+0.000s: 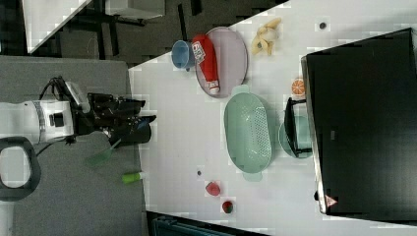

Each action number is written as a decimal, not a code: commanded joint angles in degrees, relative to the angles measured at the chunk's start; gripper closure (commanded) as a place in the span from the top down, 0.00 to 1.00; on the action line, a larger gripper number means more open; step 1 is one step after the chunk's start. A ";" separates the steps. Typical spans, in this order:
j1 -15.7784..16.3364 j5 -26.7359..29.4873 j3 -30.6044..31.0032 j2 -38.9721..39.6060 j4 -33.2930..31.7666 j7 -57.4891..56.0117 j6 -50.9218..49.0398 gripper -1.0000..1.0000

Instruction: Drag strainer right to left.

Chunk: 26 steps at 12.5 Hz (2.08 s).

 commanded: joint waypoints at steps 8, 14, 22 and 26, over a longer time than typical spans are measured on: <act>0.67 -0.57 -2.57 -25.13 -26.76 3.58 -5.22 1.00; 0.69 -0.57 -1.88 -12.36 -39.26 18.78 24.35 1.00; 1.13 -0.58 0.16 11.22 -39.57 40.15 48.67 1.00; 1.83 -0.57 0.36 18.04 -39.52 40.15 57.38 1.00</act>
